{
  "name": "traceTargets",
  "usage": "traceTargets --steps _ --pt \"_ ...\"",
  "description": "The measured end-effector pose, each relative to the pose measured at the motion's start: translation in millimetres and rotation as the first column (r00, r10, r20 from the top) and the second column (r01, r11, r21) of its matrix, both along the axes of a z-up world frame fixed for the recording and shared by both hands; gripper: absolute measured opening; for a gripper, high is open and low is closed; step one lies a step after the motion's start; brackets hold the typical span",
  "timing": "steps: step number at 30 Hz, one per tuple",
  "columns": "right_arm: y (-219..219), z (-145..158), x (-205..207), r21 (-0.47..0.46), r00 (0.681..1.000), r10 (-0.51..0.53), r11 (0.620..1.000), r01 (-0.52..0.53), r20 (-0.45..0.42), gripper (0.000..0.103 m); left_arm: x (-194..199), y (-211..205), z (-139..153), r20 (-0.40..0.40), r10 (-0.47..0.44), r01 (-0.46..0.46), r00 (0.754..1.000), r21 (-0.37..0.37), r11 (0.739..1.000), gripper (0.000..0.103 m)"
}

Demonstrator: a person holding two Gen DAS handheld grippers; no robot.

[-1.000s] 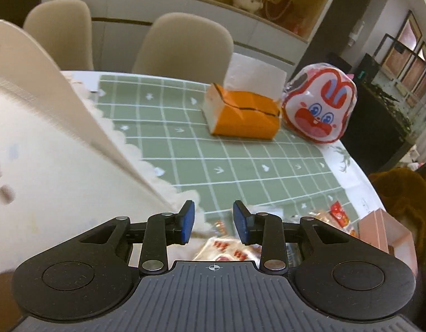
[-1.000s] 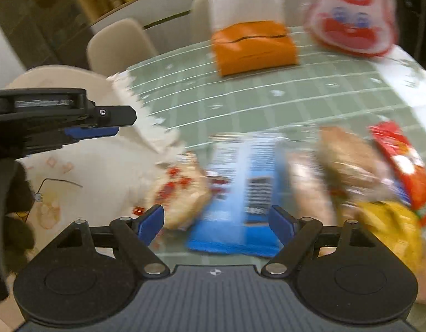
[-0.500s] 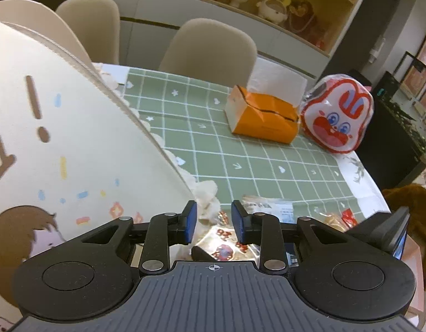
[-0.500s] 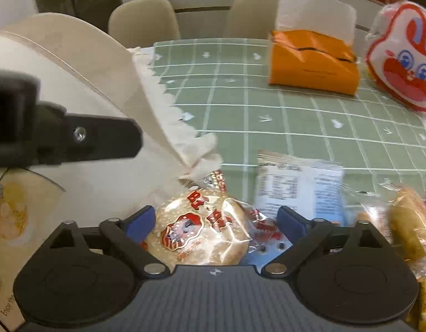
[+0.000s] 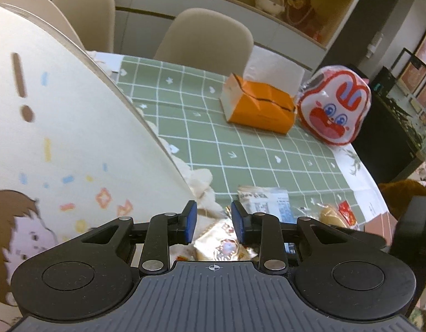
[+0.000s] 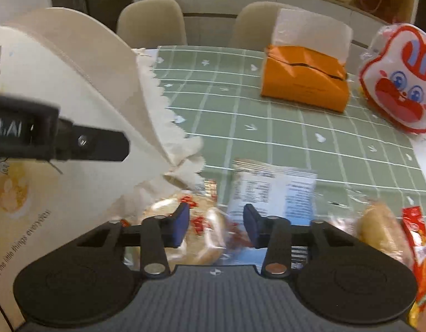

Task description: Organize snacks

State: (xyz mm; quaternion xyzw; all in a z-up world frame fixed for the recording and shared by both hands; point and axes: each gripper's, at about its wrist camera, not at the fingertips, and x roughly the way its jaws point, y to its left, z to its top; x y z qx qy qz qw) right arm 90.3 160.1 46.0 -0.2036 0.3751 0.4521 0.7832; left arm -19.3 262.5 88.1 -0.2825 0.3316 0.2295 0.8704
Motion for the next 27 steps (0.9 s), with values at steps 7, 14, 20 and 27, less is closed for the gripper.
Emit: traceTargets --steps 7,14,20,27 --pt "-20 4 10 0.038 0.998 -0.026 0.999 0.028 -0.052 0.043 2 1 -4 -0.019 0.015 -0.015 1.0 0.005 1.0 0.032" --pt "7 -2 -23 0.046 0.992 0.129 0.991 -0.129 0.013 0.091 -10 14 6 -0.006 0.054 -0.054 0.998 0.015 0.998 0.032" --pt "19 -30 -23 -0.001 0.981 0.183 0.983 -0.184 0.055 0.103 -16 17 9 0.001 0.054 -0.054 0.999 0.013 0.998 0.032" --pt "16 -26 -24 -0.055 0.978 0.187 0.982 -0.182 0.088 0.085 -13 15 4 -0.002 0.047 -0.047 0.999 -0.006 0.999 0.032"
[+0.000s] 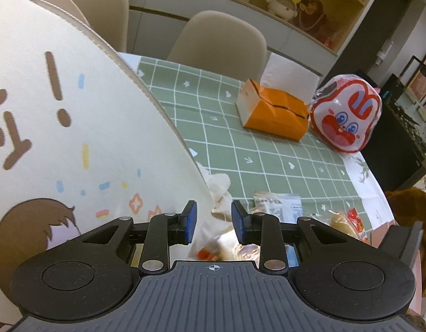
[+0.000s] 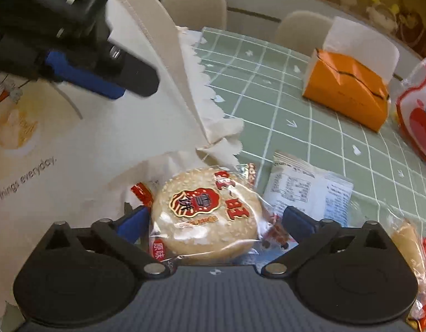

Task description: Organize snacks

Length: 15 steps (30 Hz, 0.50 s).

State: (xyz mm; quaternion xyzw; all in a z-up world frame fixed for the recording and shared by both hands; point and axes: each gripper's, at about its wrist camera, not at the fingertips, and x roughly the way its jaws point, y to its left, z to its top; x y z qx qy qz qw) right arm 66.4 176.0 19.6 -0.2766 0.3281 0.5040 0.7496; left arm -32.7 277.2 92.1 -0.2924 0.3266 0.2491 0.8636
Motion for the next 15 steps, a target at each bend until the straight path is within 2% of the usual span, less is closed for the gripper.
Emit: traceTargets --steps 2,7,9,12,15 --pt "-4 7 5 0.0 0.999 -0.035 0.999 0.035 -0.004 0.083 2 -1 0 0.003 -0.008 0.008 1.0 -0.001 1.0 0.032" --pt "-35 38 34 0.088 0.988 -0.141 0.985 0.146 -0.065 0.083 11 -7 -5 -0.003 -0.036 0.036 0.999 -0.019 0.999 0.032" --pt "-51 50 45 0.108 0.98 -0.194 0.974 0.199 -0.049 0.083 19 -11 -10 -0.008 -0.06 0.06 0.998 -0.04 0.997 0.032" --pt "-74 59 62 0.107 0.953 -0.303 0.948 0.301 0.008 0.083 35 -20 -20 -0.03 -0.101 0.099 0.994 -0.066 0.993 0.032" --pt "-97 61 80 0.099 0.914 -0.405 0.911 0.401 0.022 0.083 59 -30 -33 -0.061 -0.125 0.119 0.99 -0.098 0.988 0.032"
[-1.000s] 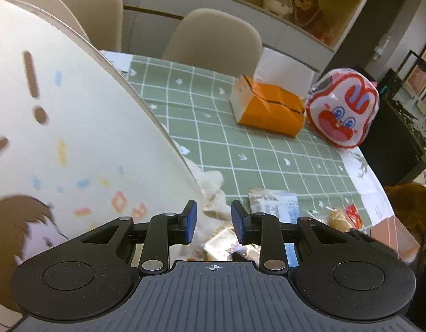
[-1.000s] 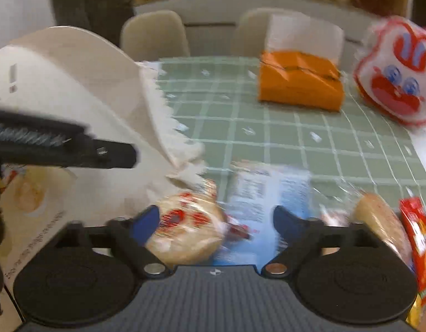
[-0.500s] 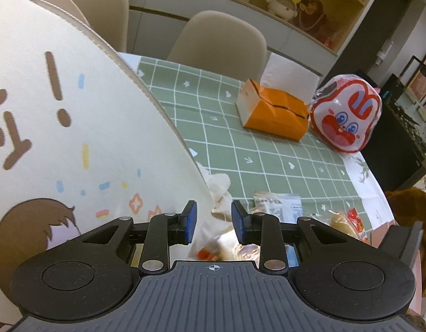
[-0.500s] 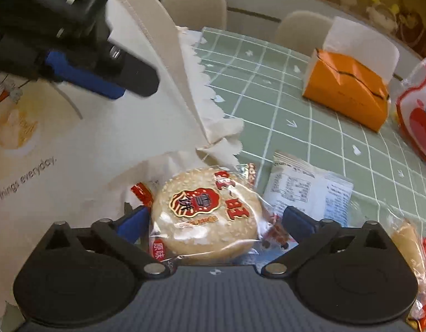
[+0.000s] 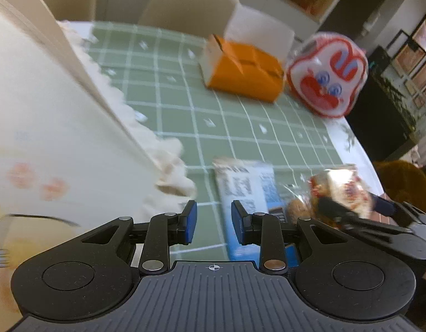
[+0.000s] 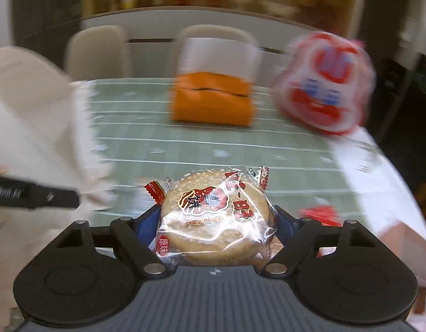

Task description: Organize snacks

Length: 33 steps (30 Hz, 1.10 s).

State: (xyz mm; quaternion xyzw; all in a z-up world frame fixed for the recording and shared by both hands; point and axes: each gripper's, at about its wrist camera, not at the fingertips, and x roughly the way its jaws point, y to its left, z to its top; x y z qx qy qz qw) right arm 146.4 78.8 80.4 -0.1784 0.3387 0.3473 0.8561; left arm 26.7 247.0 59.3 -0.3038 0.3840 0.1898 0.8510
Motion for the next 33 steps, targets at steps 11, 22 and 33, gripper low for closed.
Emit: traceTargets --steps 11,22,33 --pt "-55 -3 15 -0.005 0.991 -0.131 0.991 0.131 -0.041 0.083 107 -54 -17 -0.101 -0.189 0.208 0.977 0.245 0.947 0.033" --pt "-75 3 -6 0.027 0.985 -0.149 0.988 0.152 -0.09 0.083 61 -82 -25 -0.217 -0.367 0.426 0.904 0.432 0.795 0.037" --pt "-119 27 -54 0.081 0.978 -0.201 0.975 0.205 -0.054 0.083 71 -90 -18 -0.06 -0.239 0.235 0.969 -0.064 0.97 0.052"
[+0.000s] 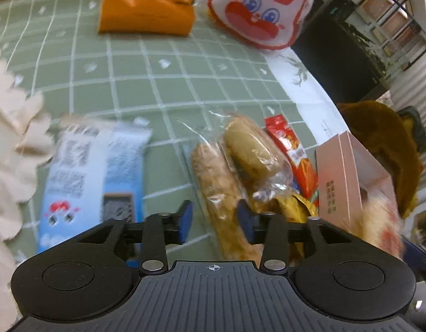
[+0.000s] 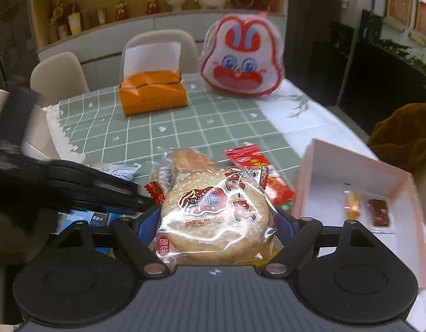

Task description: Organize snacks

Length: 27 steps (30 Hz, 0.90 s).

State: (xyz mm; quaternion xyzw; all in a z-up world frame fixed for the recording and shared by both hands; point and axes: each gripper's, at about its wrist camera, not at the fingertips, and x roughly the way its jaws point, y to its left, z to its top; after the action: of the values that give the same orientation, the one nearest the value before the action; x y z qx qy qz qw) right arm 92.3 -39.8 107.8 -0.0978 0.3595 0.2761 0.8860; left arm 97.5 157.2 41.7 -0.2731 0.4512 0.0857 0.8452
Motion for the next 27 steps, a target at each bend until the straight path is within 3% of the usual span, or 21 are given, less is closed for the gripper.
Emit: traceTargets --steps 1,6,12,16,20,23,27 --pt "-7 3 -5 0.005 1.0 -0.013 1.0 0.013 0.005 0.083 6 -6 0 -0.005 -0.003 0.003 1.0 0.017 1.0 0.055" --pt "-41 5 -28 0.027 0.998 -0.06 0.998 0.06 -0.018 0.083 26 -23 -5 -0.081 -0.026 0.029 0.996 0.041 0.999 0.051" --pt "-65 -13 -57 0.03 0.993 -0.094 0.995 0.097 -0.076 0.083 21 -37 -7 -0.095 -0.085 0.097 0.992 0.124 0.988 0.047" --pt "-70 -32 -72 0.003 0.99 -0.083 0.996 0.084 -0.118 0.083 -4 -44 -8 -0.073 -0.159 0.163 0.985 0.061 0.985 0.045" --pt "-72 -47 -85 -0.005 0.989 -0.035 0.999 0.035 -0.142 0.084 -41 -59 -5 -0.065 -0.233 0.238 0.97 0.077 0.968 0.044" --pt "-77 -55 -92 0.007 0.983 0.018 1.0 -0.017 -0.181 0.09 -73 -73 -2 -0.065 -0.307 0.311 0.949 0.063 0.948 0.044" --pt "-90 -66 -99 -0.022 0.981 0.003 1.0 -0.008 -0.193 0.092 -105 -91 -2 -0.067 -0.384 0.387 0.921 0.056 0.92 0.043"
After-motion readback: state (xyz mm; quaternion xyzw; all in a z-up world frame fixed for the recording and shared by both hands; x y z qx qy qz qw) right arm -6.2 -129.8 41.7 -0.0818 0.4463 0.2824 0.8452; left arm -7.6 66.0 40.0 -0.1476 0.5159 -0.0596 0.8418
